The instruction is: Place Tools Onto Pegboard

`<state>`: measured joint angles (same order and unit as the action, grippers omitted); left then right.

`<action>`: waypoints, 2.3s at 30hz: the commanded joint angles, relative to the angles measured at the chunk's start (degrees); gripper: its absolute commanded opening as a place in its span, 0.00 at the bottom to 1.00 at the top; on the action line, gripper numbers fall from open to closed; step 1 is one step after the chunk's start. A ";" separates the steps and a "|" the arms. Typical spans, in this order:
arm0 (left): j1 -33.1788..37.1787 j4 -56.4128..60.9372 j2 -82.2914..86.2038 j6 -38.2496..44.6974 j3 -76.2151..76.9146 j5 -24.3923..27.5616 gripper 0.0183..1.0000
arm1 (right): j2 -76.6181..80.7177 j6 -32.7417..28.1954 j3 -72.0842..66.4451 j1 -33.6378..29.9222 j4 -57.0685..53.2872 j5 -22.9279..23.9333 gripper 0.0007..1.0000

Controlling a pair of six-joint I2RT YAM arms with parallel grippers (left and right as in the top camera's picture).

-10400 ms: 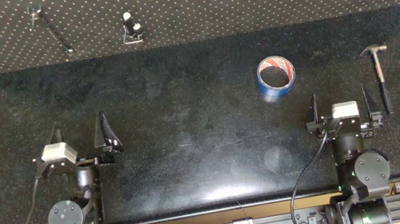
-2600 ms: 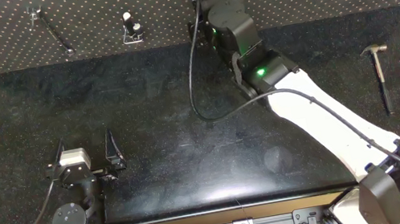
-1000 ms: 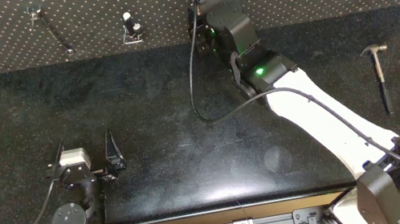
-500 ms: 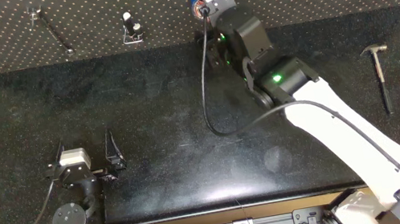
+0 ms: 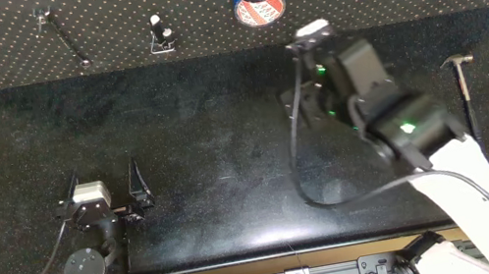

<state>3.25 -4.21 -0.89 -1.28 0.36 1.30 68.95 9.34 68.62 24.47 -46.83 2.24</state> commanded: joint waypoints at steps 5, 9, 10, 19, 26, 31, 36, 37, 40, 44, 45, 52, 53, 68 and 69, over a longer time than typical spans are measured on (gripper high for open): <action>0.13 -0.52 0.70 0.94 -0.04 -0.63 1.00 | -4.92 -5.49 0.07 -16.37 -8.92 -8.37 0.98; 0.13 -0.50 0.70 0.94 -0.04 -0.63 0.99 | -4.92 -7.80 0.07 -20.74 -13.00 -8.35 0.98; 0.13 -0.50 0.70 0.94 -0.04 -0.63 0.99 | -4.92 -8.20 0.07 -21.81 -13.31 -8.33 0.98; 0.13 -0.52 0.70 0.94 -0.04 -0.61 1.00 | -4.85 -10.97 0.07 -28.61 -14.58 -8.35 0.98; 0.13 -0.52 0.70 0.94 -0.04 -0.63 1.00 | -2.73 -13.92 0.04 -33.00 -15.76 -8.33 0.98; 0.13 -0.50 0.70 0.94 -0.04 -0.61 0.99 | 3.19 -16.24 0.04 -39.47 -17.40 -8.33 0.98; 0.13 -0.50 0.70 0.94 -0.04 -0.63 0.99 | 10.47 -22.53 0.04 -47.52 -18.73 -8.33 0.98; 0.13 -0.50 0.70 0.94 -0.04 -0.61 1.00 | 11.72 -23.91 0.04 -49.22 -18.97 -8.31 0.98; 0.13 -0.52 0.70 0.94 -0.04 -0.61 0.99 | 15.50 -24.70 0.04 -54.07 -18.95 -7.65 0.98; 0.13 -0.50 0.70 0.94 -0.04 -0.61 0.99 | 19.41 -24.74 0.07 -57.11 -18.88 -5.14 0.98; 0.13 -0.50 0.70 0.94 -0.04 -0.61 0.99 | 20.55 -25.83 0.07 -57.29 -18.91 -3.91 0.98; 0.13 -0.52 0.70 0.94 -0.04 -0.61 0.99 | 28.79 -33.88 0.20 -57.07 -14.12 0.22 0.99; 0.13 -0.50 0.70 0.94 -0.04 -0.61 0.99 | 29.73 -33.90 0.46 -57.07 -13.68 2.21 0.99; 0.13 -0.50 0.70 0.94 -0.04 -0.61 0.99 | 37.86 -40.11 2.29 -60.85 -12.20 0.24 0.99; 0.13 -0.52 0.70 0.94 -0.04 -0.61 0.99 | 38.16 -40.13 2.29 -60.63 -12.15 0.26 0.99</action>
<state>3.25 -4.21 -0.89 -1.28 0.36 1.30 105.25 -28.53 69.93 -36.25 -59.05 4.36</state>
